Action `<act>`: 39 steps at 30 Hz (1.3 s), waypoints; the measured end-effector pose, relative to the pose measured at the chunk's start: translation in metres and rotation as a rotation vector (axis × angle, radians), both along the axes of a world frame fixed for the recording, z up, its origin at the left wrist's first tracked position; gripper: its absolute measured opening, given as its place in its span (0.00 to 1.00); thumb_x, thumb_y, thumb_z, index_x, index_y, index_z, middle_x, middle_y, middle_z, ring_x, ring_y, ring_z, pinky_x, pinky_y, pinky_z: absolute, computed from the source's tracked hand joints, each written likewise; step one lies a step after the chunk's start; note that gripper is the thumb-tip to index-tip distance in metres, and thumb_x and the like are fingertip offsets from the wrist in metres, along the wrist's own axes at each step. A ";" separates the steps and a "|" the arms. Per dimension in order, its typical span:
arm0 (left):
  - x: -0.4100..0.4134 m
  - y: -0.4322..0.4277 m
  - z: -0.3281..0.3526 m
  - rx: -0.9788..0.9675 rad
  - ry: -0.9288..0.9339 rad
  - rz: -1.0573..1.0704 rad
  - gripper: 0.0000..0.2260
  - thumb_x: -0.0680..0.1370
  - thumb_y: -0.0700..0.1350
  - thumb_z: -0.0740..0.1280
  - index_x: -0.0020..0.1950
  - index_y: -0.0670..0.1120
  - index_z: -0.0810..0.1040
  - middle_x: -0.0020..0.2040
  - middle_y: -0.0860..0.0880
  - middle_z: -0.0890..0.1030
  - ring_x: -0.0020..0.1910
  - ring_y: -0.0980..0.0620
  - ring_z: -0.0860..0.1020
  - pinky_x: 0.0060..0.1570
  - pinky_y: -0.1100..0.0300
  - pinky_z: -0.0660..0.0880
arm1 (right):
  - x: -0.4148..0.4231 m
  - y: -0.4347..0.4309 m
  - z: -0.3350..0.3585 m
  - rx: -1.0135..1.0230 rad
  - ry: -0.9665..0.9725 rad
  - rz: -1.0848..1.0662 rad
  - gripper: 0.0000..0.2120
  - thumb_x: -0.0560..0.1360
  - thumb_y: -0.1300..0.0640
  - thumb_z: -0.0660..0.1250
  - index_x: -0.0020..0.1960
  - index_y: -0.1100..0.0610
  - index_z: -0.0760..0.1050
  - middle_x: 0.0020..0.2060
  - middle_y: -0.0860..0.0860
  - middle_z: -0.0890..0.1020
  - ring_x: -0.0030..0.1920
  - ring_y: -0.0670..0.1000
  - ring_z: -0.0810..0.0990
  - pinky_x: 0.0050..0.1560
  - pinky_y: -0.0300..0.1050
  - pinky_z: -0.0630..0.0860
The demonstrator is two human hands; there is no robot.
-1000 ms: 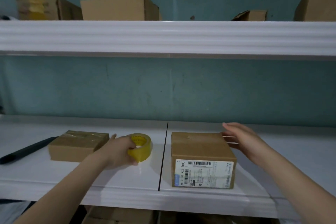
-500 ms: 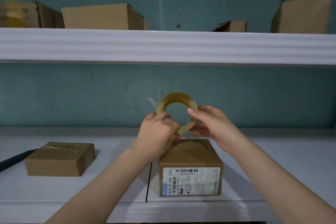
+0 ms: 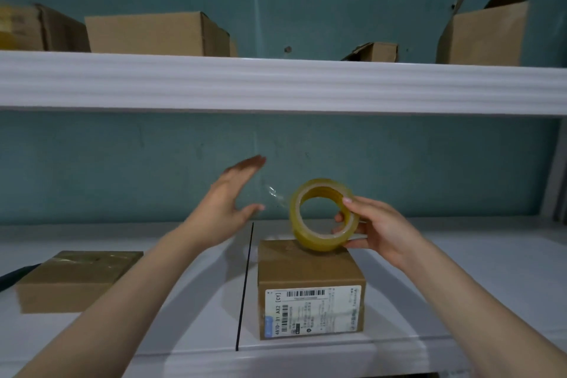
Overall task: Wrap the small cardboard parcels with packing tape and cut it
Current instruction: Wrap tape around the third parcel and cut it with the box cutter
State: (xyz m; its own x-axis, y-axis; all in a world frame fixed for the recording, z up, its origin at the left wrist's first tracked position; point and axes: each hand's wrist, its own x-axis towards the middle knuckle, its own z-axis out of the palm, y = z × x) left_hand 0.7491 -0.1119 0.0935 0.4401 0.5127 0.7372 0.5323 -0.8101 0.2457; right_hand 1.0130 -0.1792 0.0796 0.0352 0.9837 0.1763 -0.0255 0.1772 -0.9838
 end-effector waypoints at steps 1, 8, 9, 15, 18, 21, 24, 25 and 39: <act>0.003 -0.001 0.003 -0.045 0.055 -0.017 0.31 0.73 0.45 0.72 0.73 0.52 0.62 0.68 0.59 0.64 0.69 0.61 0.61 0.67 0.70 0.55 | 0.000 -0.001 0.000 0.004 -0.018 0.015 0.08 0.73 0.51 0.67 0.46 0.55 0.77 0.38 0.54 0.81 0.39 0.55 0.80 0.42 0.50 0.78; 0.015 -0.018 0.007 -0.269 -0.095 -0.115 0.07 0.71 0.43 0.73 0.37 0.56 0.82 0.33 0.64 0.82 0.40 0.62 0.80 0.43 0.74 0.73 | 0.003 -0.007 0.004 0.042 0.009 0.038 0.09 0.74 0.53 0.65 0.44 0.58 0.77 0.36 0.56 0.79 0.34 0.54 0.80 0.38 0.46 0.79; 0.016 -0.020 0.006 -0.297 -0.117 -0.125 0.09 0.71 0.43 0.73 0.36 0.57 0.82 0.34 0.64 0.83 0.40 0.61 0.81 0.43 0.72 0.74 | 0.002 -0.008 0.006 0.041 0.047 0.046 0.09 0.73 0.53 0.65 0.45 0.59 0.77 0.35 0.56 0.79 0.33 0.54 0.79 0.38 0.45 0.79; 0.008 -0.032 0.011 -0.363 -0.279 -0.140 0.11 0.72 0.40 0.72 0.32 0.53 0.83 0.34 0.54 0.84 0.38 0.50 0.81 0.46 0.56 0.75 | 0.000 -0.003 0.018 0.048 0.422 -0.072 0.04 0.74 0.56 0.65 0.46 0.56 0.76 0.31 0.53 0.73 0.27 0.48 0.75 0.28 0.40 0.77; 0.006 -0.038 0.007 -0.377 -0.273 -0.122 0.11 0.72 0.39 0.71 0.34 0.53 0.82 0.33 0.57 0.84 0.38 0.52 0.81 0.46 0.57 0.76 | 0.002 -0.001 0.021 0.081 0.546 -0.148 0.05 0.76 0.57 0.64 0.43 0.56 0.75 0.29 0.51 0.73 0.26 0.46 0.74 0.27 0.40 0.77; 0.005 -0.042 0.002 -0.354 -0.294 -0.131 0.11 0.73 0.38 0.71 0.34 0.53 0.82 0.33 0.56 0.84 0.37 0.55 0.82 0.44 0.61 0.76 | -0.003 -0.003 0.026 0.057 0.652 -0.171 0.07 0.77 0.58 0.62 0.42 0.57 0.75 0.24 0.51 0.77 0.23 0.46 0.76 0.25 0.38 0.77; 0.004 -0.050 -0.003 -0.401 -0.291 -0.187 0.11 0.73 0.36 0.70 0.33 0.49 0.81 0.29 0.54 0.82 0.30 0.59 0.78 0.37 0.68 0.75 | 0.002 -0.002 0.029 0.020 0.785 -0.224 0.06 0.77 0.59 0.62 0.50 0.60 0.75 0.34 0.56 0.83 0.34 0.51 0.83 0.29 0.45 0.81; 0.006 -0.053 -0.005 -0.428 -0.286 -0.203 0.11 0.73 0.36 0.69 0.33 0.47 0.81 0.28 0.52 0.82 0.29 0.60 0.77 0.36 0.69 0.74 | 0.005 0.000 0.027 -0.001 0.815 -0.256 0.06 0.77 0.59 0.62 0.51 0.61 0.74 0.39 0.57 0.82 0.36 0.53 0.83 0.29 0.47 0.80; 0.007 -0.045 0.020 -1.088 -0.529 -0.239 0.06 0.72 0.40 0.68 0.36 0.42 0.80 0.33 0.47 0.83 0.28 0.56 0.79 0.23 0.67 0.71 | -0.007 -0.017 0.038 0.679 0.699 -0.475 0.46 0.73 0.67 0.68 0.75 0.41 0.41 0.59 0.51 0.74 0.56 0.46 0.78 0.58 0.46 0.74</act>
State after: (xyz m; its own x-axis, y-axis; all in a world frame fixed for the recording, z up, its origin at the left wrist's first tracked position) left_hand 0.7561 -0.1568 0.1138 0.3845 0.9184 0.0927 0.0284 -0.1122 0.9933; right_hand 1.0063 -0.1963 0.1177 0.6907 0.5479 0.4719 -0.3279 0.8190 -0.4709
